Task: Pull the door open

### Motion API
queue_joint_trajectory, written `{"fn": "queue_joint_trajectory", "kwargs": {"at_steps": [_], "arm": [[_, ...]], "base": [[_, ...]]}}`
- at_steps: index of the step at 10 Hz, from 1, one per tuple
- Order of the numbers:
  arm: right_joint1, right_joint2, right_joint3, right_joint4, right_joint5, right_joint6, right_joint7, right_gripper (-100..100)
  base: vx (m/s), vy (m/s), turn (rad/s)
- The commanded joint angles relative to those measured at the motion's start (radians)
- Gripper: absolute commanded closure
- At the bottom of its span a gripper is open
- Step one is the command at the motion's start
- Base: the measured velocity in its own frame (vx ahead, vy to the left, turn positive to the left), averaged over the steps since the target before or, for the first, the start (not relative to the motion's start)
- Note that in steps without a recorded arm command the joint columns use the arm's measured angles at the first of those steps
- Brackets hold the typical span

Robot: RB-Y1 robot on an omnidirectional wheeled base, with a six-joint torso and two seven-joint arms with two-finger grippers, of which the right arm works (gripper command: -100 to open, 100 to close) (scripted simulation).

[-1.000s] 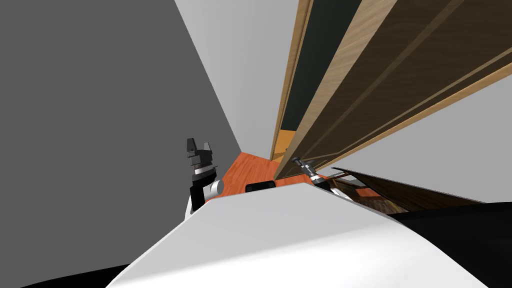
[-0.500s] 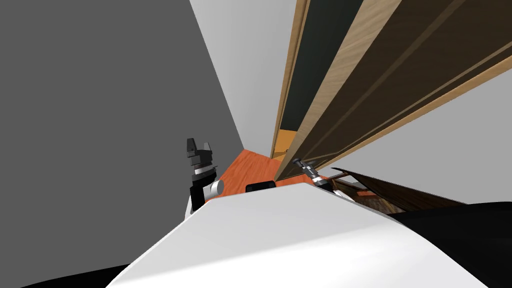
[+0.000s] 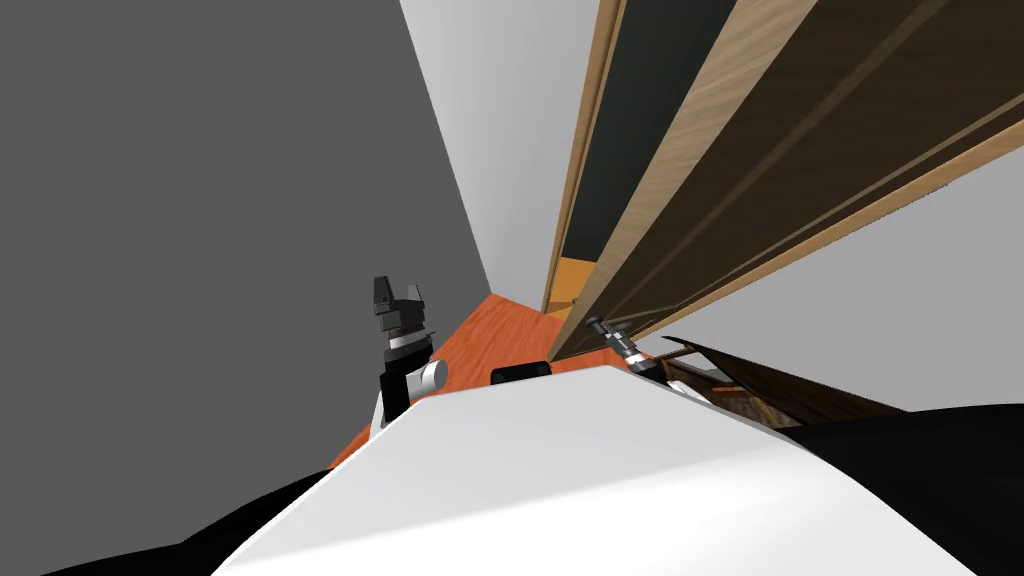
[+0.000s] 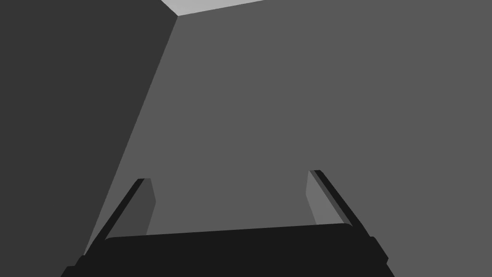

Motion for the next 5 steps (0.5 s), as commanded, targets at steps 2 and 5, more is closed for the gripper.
{"fn": "queue_joint_trajectory", "kwargs": {"at_steps": [2, 5], "arm": [[-0.001, -0.006, -0.002, 0.015, 0.003, -0.018, -0.001, 100], [-0.004, -0.011, -0.004, 0.030, 0.007, -0.034, -0.003, 100]], "base": [[-0.205, -0.089, 0.162], [-0.210, -0.077, 0.175]]}}
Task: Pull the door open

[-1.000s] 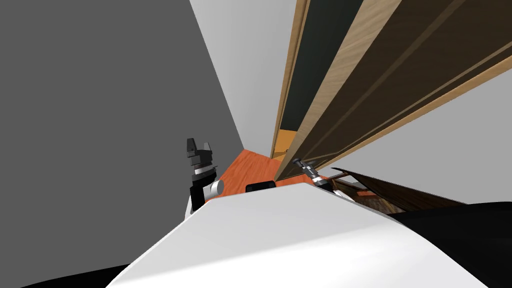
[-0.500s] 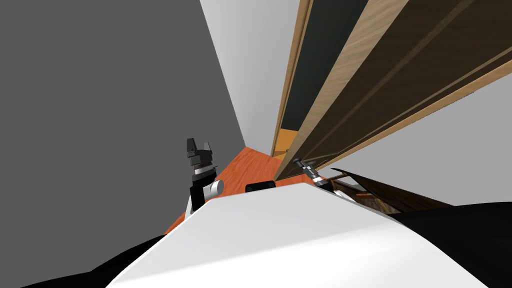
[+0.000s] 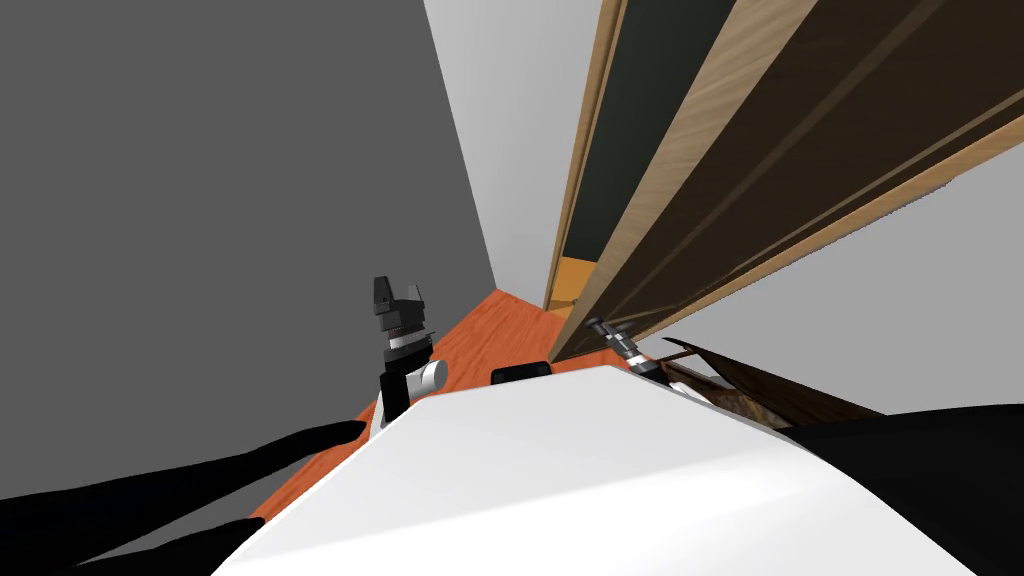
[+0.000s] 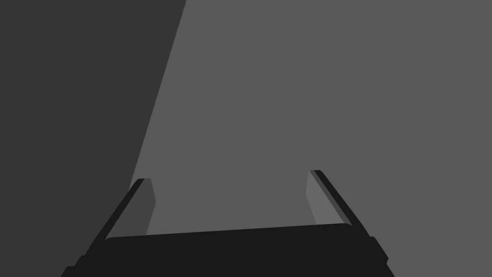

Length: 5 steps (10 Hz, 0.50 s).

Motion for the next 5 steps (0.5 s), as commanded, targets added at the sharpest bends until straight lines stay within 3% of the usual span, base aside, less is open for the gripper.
{"fn": "queue_joint_trajectory", "kwargs": {"at_steps": [1, 3, 5], "arm": [[-0.002, -0.007, -0.005, 0.008, 0.000, -0.011, 0.000, 100], [-0.004, -0.010, -0.006, 0.017, 0.002, -0.021, -0.002, 100], [-0.001, -0.004, -0.002, 0.010, 0.007, -0.017, -0.005, 100]], "base": [[-0.207, -0.094, 0.152], [-0.225, -0.061, 0.142], [-0.103, -0.039, 0.080]]}}
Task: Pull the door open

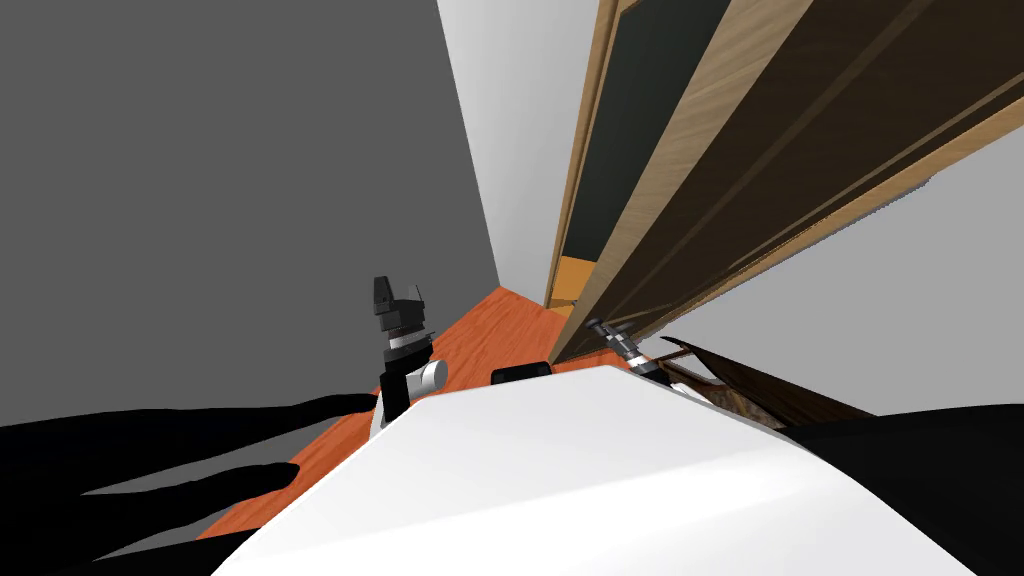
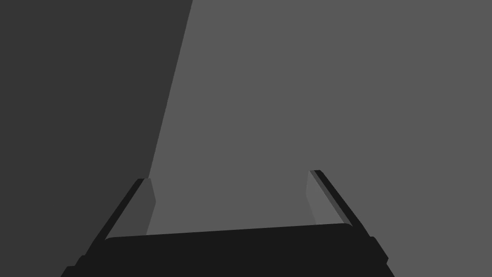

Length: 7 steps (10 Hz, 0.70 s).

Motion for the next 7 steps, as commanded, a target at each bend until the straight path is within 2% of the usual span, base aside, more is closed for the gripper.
{"fn": "queue_joint_trajectory", "kwargs": {"at_steps": [1, 7], "arm": [[-0.003, -0.002, -0.003, 0.004, 0.002, -0.006, -0.001, 100], [-0.013, -0.008, -0.010, 0.027, 0.012, -0.026, -0.004, 100]], "base": [[-0.197, -0.077, 0.175], [-0.179, -0.069, 0.139]]}}
